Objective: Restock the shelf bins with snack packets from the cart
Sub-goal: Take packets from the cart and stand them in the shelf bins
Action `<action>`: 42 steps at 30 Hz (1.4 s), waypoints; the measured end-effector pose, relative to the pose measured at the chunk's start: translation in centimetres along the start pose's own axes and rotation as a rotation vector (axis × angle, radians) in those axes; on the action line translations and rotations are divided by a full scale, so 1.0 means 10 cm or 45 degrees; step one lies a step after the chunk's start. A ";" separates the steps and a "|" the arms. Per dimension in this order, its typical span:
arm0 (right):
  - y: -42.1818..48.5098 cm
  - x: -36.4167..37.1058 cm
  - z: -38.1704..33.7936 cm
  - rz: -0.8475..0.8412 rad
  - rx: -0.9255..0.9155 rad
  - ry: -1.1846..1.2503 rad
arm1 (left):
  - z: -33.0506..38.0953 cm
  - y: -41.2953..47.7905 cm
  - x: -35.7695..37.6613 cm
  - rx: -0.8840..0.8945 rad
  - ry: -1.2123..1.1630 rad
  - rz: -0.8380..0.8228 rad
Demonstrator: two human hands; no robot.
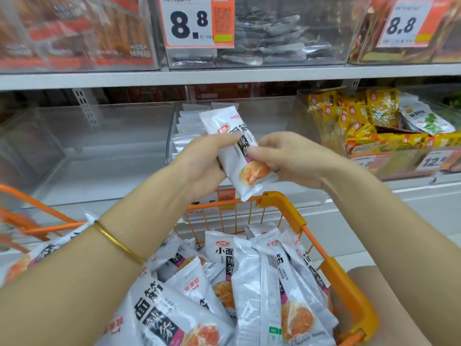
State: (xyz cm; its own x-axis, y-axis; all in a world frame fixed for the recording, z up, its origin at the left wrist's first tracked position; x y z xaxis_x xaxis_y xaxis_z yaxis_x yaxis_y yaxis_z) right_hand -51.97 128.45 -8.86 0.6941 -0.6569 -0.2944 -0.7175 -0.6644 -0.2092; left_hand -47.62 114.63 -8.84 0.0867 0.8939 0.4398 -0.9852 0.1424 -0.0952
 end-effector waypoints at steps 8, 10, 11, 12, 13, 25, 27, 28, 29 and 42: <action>0.12 0.05 0.01 -0.110 -0.083 0.083 | 0.07 0.11 -0.14 0.036 -0.106 0.196; 0.16 0.02 -0.02 -0.217 -0.018 0.189 | 0.10 0.15 -0.15 0.040 0.005 0.225; 0.20 -0.01 -0.02 -0.257 0.029 0.230 | 0.12 0.17 -0.16 0.059 0.099 0.258; 0.24 -0.06 -0.02 -0.263 0.087 0.280 | 0.16 0.18 -0.18 0.084 0.225 0.292; 0.30 -0.13 -0.01 -0.234 0.139 0.345 | 0.20 0.19 -0.21 0.116 0.413 0.328; 1.68 -0.40 0.41 0.427 0.454 -0.014 | 0.19 0.33 -0.86 0.095 2.368 0.360; 1.95 -0.37 0.46 0.425 0.448 -0.161 | 0.14 0.32 -0.86 0.077 2.265 0.305; 2.08 -0.36 0.48 0.436 0.444 -0.247 | 0.14 0.31 -0.86 0.076 2.230 0.298; 2.15 -0.34 0.48 0.466 0.440 -0.303 | 0.13 0.31 -0.85 0.073 2.207 0.299; 2.30 -0.28 0.47 0.495 0.259 -0.484 | 0.14 0.28 -0.82 0.004 2.199 0.276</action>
State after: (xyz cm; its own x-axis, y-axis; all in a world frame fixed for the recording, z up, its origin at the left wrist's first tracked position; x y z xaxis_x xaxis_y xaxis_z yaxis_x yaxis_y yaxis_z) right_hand -70.65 116.66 -17.19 0.3345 -0.6400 -0.6917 -0.9385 -0.2932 -0.1826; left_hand -51.26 107.09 -11.49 0.0070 0.2818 -0.9594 -0.9994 -0.0304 -0.0162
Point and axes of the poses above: each hand's wrist, its own y-axis towards the middle knuckle, its own x-axis out of the palm, z = x × y, the point moved 2 cm from there along y, towards the middle knuckle, and after that the axes turned 10 degrees about -z, right-handed, at the moved point
